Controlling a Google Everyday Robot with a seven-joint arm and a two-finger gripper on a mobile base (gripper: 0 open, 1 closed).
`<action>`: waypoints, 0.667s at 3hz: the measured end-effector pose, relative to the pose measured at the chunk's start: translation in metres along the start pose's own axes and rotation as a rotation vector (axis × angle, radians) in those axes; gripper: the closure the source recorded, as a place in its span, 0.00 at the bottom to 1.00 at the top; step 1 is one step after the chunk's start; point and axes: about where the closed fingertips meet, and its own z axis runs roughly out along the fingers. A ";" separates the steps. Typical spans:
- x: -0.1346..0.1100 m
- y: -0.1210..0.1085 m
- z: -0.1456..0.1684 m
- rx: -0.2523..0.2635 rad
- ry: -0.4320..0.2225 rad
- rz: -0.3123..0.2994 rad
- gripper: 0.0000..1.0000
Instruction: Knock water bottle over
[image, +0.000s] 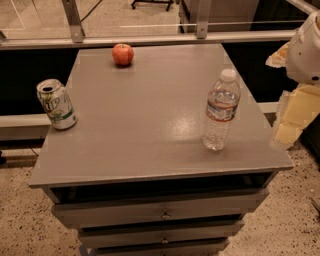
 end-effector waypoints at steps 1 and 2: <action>0.000 0.000 -0.001 0.007 -0.007 0.002 0.00; 0.003 0.000 0.009 0.009 -0.072 0.024 0.00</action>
Offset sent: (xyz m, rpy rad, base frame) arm 0.0068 -0.0082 -0.0338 0.2177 -0.0414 -0.0167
